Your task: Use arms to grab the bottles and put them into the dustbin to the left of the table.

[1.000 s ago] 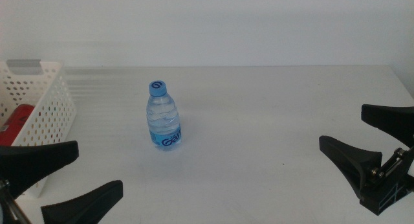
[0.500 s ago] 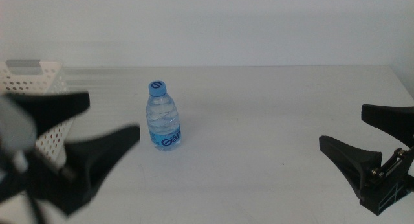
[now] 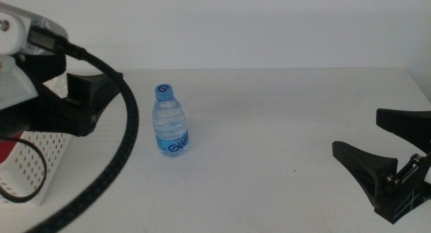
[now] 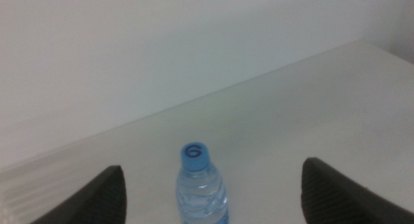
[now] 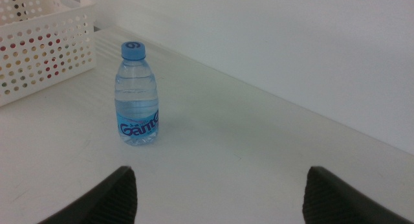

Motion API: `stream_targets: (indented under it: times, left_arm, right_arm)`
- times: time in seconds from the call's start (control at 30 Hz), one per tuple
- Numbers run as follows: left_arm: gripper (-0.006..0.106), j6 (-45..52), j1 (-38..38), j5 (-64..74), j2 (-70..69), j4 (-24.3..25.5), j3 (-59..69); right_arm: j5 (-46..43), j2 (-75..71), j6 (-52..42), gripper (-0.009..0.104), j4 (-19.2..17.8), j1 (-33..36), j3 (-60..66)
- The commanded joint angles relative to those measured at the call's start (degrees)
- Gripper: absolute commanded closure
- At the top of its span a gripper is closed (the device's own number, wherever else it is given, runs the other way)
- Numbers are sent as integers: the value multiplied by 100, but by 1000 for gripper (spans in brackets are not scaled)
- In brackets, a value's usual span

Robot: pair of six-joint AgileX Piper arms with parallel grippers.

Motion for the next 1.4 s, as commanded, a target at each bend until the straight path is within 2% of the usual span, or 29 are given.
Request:
stream_targets:
  times: [0.0, 0.3, 1.03, 1.23, 1.37]
  left_arm:
    - [15, 32, 78, -384, -19, -22, -178]
    - [15, 229, 81, -1167, -19, -93, 590]
    - [15, -167, 74, -4871, -16, -129, 3299]
    - [15, -197, 74, -5278, 515, -93, 3500]
    - [15, -324, 74, -5926, 1180, 102, 3500]
  right_arm:
    - [-429, -45, -71, 28, -37, -18, -136]
    - [-429, -45, -71, 28, -37, -18, -136]
    - [-424, -45, -71, 28, -37, -18, -136]
    - [-424, -45, -71, 28, -37, -18, -136]
    - [-424, -45, -71, 28, -37, -18, -136]
